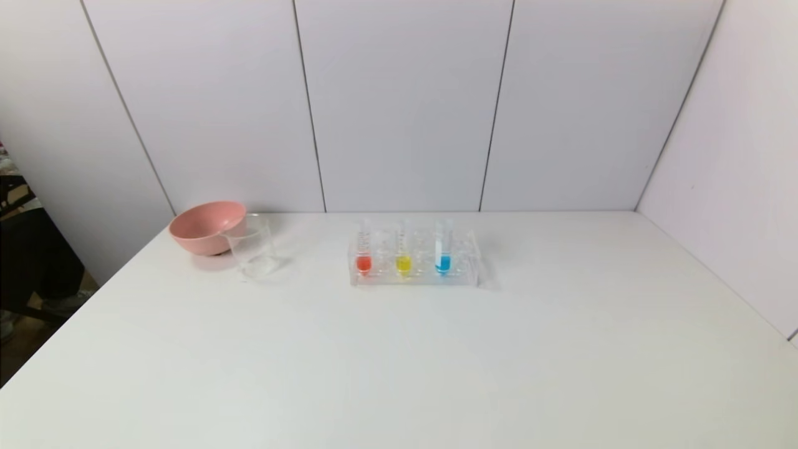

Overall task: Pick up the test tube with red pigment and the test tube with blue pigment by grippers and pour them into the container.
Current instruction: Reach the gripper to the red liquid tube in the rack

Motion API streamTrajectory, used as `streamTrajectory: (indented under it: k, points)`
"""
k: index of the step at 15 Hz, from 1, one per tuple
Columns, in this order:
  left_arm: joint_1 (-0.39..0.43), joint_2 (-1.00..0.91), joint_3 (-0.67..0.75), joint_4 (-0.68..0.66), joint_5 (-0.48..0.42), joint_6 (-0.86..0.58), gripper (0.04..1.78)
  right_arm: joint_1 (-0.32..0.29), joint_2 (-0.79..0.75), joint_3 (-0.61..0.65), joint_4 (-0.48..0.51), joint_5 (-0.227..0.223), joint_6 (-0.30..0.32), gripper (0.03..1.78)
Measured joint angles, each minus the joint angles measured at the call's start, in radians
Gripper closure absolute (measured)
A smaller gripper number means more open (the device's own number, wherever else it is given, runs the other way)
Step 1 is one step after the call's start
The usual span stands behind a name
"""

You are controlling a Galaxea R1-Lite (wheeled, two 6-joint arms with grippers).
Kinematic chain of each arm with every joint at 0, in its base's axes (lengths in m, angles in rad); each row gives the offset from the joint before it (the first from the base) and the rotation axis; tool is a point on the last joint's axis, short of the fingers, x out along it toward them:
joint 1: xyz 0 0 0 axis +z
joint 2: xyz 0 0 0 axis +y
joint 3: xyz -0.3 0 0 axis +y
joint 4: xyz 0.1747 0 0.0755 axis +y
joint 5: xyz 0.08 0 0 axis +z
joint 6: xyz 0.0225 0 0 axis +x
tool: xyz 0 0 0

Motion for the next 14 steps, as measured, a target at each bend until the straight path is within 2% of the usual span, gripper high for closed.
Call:
streamTrajectory:
  k: [11, 14]
  points:
    - [0.001, 0.000, -0.002, 0.005, 0.009, 0.018, 0.06, 0.000, 0.000, 0.000, 0.000, 0.000, 0.000, 0.04]
    - [0.001, 0.018, -0.052, 0.011, 0.001, 0.035, 0.06, 0.000, 0.000, 0.000, 0.000, 0.000, 0.000, 0.04]
